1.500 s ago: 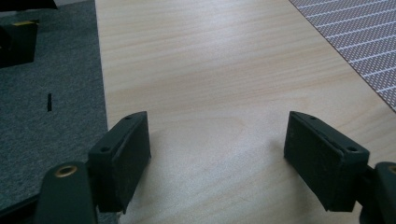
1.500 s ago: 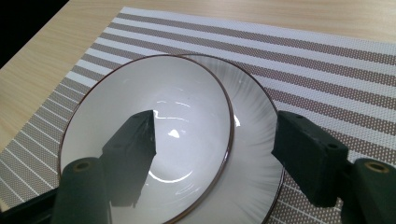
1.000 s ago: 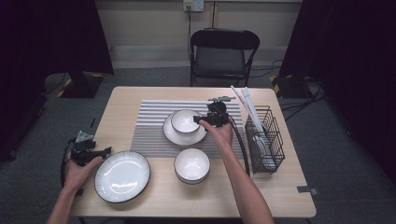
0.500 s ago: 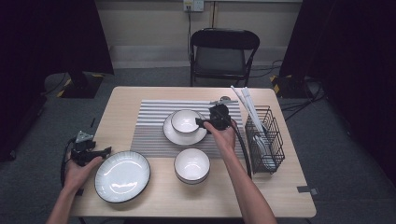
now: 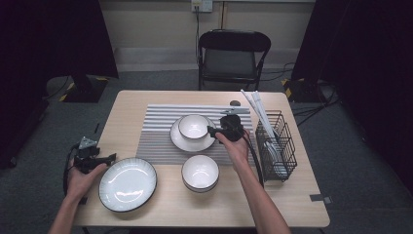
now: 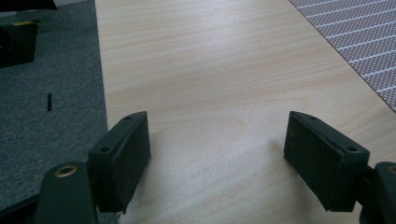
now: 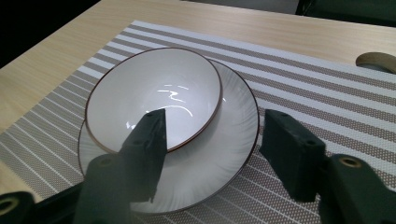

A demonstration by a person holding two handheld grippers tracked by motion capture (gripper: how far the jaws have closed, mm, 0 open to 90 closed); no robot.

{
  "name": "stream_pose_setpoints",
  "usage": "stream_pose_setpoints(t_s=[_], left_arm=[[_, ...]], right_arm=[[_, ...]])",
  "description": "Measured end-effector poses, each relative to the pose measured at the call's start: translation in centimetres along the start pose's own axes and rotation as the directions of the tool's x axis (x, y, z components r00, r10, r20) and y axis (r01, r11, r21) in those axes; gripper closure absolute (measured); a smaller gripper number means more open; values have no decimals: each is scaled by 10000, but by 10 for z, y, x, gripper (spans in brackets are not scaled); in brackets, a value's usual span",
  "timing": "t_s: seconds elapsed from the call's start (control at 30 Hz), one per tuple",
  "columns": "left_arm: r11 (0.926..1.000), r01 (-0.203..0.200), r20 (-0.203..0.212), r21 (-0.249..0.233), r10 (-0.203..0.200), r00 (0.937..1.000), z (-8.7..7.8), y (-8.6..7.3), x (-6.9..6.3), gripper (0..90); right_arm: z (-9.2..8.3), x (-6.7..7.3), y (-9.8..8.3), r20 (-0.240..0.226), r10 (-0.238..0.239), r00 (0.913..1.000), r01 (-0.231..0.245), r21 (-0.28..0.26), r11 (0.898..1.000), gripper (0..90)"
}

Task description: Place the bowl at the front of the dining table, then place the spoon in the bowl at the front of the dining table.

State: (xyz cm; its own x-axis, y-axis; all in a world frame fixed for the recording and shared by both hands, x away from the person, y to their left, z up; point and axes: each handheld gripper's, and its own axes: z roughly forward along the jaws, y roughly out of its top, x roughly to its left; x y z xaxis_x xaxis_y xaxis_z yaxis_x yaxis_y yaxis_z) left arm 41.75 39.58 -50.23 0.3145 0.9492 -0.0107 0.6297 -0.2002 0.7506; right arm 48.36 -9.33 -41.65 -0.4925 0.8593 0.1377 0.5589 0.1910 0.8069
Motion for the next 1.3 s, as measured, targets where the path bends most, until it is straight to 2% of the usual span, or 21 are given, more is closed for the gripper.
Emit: stream_pose_setpoints(t_s=[0.1, 0.17, 0.3, 0.37, 0.43, 0.5, 0.57, 0.63, 0.8, 0.9, 0.93, 1.03, 1.17, 1.3], left_arm=[[10000, 2, 0, 0, -2, 10000, 0, 0, 0, 223], [10000, 0, 1, 2, 0, 10000, 0, 0, 0, 223], [10000, -2, -1, 2, 2, 10000, 0, 0, 0, 223], [10000, -1, -18, 10, 1, 10000, 0, 0, 0, 223], [10000, 2, -1, 0, -2, 10000, 0, 0, 0, 223], [10000, 2, 1, 0, -2, 10000, 0, 0, 0, 223], [10000, -1, 1, 2, 1, 10000, 0, 0, 0, 223], [10000, 4, 0, -1, -4, 10000, 0, 0, 0, 223], [10000, -1, 1, 2, 1, 10000, 0, 0, 0, 223], [10000, -2, 0, 2, 2, 10000, 0, 0, 0, 223], [10000, 0, 0, 1, 0, 10000, 0, 0, 0, 223], [10000, -1, 0, 2, 1, 10000, 0, 0, 0, 223], [10000, -6, -1, 4, 6, 10000, 0, 0, 0, 223], [10000, -7, -30, 23, 7, 10000, 0, 0, 0, 221]], right_arm=[[-4, 1, -2, -416, 4, 9991, -5, -25, 10000, 433], [-6, 1, -3, -425, 42, 9991, -45, -77, 10000, 436], [-18, 4, -2, -568, -182, 9982, 151, -544, 9984, 449], [-22, 5, -2, -685, -100, 9976, 59, -599, 9982, 449], [-27, 6, -2, -771, -233, 9968, 183, -653, 9977, 444], [-32, 8, -2, -659, -516, 9965, 471, -676, 9966, 457], [-36, 8, -2, -802, -304, 9963, 265, -497, 9984, 442], [-39, 8, -3, -748, -281, 9968, 253, -392, 9989, 426], [-47, 7, -10, -1097, -194, 9938, 154, -375, 9992, 327], [-49, 5, -13, -1119, -177, 9936, 135, -383, 9992, 293], [-51, 3, -14, -1315, -85, 9913, 35, -381, 9993, 285], [-55, 1, -15, -1567, -32, 9876, -21, -341, 9994, 275], [-60, 1, -16, -1677, -186, 9857, 128, -356, 9993, 271], [-73, 0, -19, -1765, -234, 9840, 141, -539, 9984, 272]])
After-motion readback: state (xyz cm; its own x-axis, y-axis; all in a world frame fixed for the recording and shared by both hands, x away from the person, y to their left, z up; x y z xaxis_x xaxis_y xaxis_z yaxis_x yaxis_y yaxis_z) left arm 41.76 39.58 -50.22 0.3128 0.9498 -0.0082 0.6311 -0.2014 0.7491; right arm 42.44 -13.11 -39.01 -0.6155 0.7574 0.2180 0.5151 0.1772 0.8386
